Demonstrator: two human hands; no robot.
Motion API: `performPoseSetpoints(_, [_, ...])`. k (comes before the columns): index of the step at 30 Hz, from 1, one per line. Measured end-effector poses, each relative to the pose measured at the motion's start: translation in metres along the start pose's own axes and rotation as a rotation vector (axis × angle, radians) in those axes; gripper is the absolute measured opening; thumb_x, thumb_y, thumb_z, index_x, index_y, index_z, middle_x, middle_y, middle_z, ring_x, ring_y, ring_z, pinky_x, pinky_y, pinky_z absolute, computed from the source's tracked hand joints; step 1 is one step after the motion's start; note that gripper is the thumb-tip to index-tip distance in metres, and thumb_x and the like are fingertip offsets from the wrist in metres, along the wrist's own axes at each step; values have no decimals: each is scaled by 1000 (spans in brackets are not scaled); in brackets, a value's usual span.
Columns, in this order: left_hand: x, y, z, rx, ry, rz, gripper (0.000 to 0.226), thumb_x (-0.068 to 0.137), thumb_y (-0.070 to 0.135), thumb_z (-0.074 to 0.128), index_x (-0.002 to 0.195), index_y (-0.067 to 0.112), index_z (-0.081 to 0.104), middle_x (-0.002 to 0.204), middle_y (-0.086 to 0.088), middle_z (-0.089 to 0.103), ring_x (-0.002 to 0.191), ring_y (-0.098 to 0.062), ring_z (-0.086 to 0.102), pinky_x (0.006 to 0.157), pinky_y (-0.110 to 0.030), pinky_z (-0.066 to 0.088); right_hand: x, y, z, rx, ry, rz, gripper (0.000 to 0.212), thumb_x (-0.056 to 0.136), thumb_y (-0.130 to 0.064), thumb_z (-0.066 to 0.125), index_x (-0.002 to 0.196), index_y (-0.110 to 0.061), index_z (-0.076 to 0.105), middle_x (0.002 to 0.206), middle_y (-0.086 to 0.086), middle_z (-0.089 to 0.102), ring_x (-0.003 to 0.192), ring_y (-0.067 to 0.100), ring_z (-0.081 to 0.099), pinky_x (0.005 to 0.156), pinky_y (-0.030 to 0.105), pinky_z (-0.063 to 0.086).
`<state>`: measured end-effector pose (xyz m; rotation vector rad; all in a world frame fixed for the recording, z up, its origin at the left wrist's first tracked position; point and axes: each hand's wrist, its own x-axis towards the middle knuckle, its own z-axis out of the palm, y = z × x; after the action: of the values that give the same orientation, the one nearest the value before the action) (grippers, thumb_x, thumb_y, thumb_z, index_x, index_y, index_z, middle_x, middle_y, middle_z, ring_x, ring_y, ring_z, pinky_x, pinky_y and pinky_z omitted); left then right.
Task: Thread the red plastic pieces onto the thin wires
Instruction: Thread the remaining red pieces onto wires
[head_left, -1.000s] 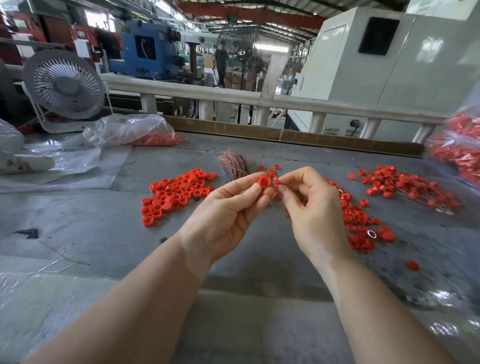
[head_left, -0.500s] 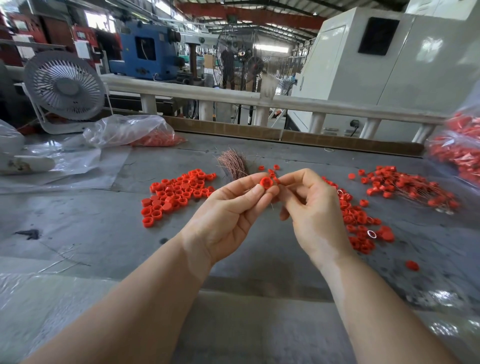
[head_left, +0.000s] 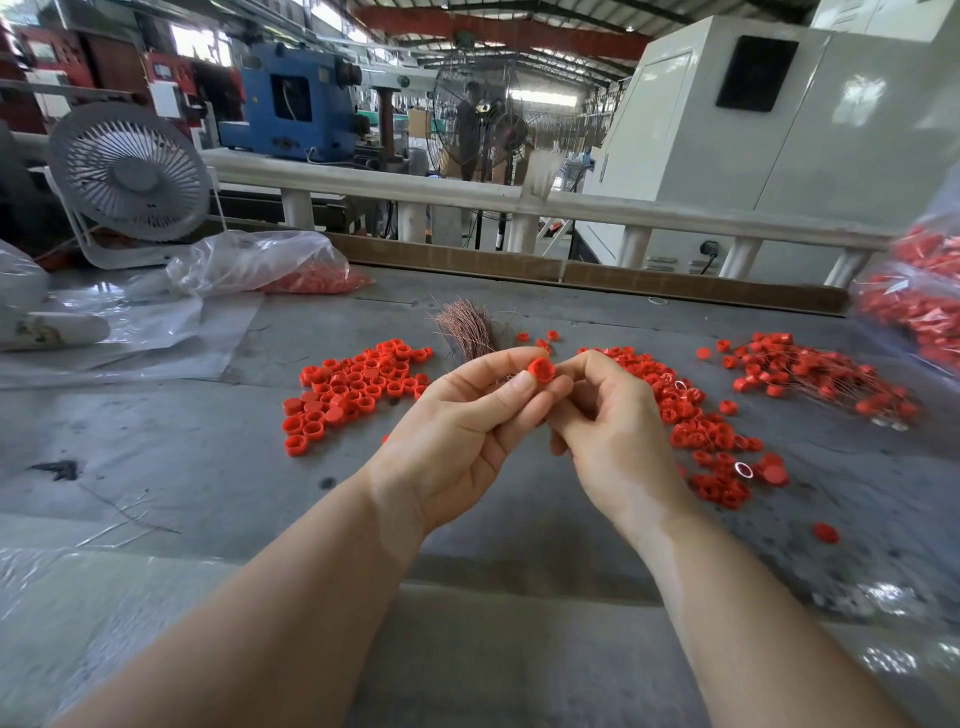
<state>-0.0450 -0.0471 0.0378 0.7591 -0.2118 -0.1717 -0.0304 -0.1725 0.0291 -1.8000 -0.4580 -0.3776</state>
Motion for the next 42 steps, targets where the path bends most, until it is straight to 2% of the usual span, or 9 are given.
performPoseSetpoints(2, [0,0,-1,29,7,29,20,70,2,57,71,9,75,80,-12,72,75,-15,71,62,-16,54,0,2,1,-33,19,-8,29,87,-1,61,71,-26,55,54,-13,60,46,3,50,50,15,41])
performPoseSetpoints(5, [2,0,-3,81,42,92,20,69,4,58,70,11,76,76,-8,73,72,-12,70,61,-15,54,2,4,-1,-114,164,-83,29,85,-6,65,72,-30,55,66,-12,62,60,3,56,64,21,46])
performPoseSetpoints(9, [5,-1,-5,97,112,147,15,68,4,59,74,8,73,75,-8,72,70,-14,71,60,-15,54,2,-1,-3,-165,282,-222,32,83,-8,67,74,-36,54,69,-15,60,65,-1,55,63,10,41])
performPoseSetpoints(14, [5,0,-6,75,108,140,16,68,4,59,73,8,74,77,-10,72,72,-14,71,60,-16,54,1,-1,-1,-149,251,-130,28,85,-8,65,74,-32,54,71,-8,62,61,11,59,58,21,44])
performPoseSetpoints(17, [4,0,-5,54,104,117,17,68,5,59,70,9,75,77,-10,72,71,-14,70,60,-16,54,0,-2,0,-54,163,-20,24,88,-7,61,75,-26,54,75,-1,66,54,10,63,49,18,43])
performPoseSetpoints(20, [4,1,-5,39,98,104,17,69,5,58,70,9,75,77,-10,72,71,-14,70,59,-17,55,-1,-3,2,17,90,53,20,91,-6,56,77,-21,53,68,-3,66,54,9,65,45,20,45])
performPoseSetpoints(25, [2,1,-5,52,67,92,19,71,6,58,71,12,76,79,-9,72,69,-13,70,58,-18,55,1,-2,2,-19,90,17,25,90,-2,56,76,-23,53,63,-3,59,48,-1,50,47,13,39])
performPoseSetpoints(33, [2,0,-4,54,48,65,20,70,6,57,71,13,76,81,-10,73,67,-12,70,56,-18,55,0,0,1,-87,52,1,29,89,-2,56,74,-26,52,60,-6,57,46,-1,48,49,15,40])
performPoseSetpoints(42, [2,-1,-3,54,33,44,20,70,6,56,70,12,76,79,-10,73,68,-12,70,57,-19,55,-1,2,4,-165,44,-10,29,89,-3,57,75,-28,50,63,-9,55,55,2,49,56,21,38])
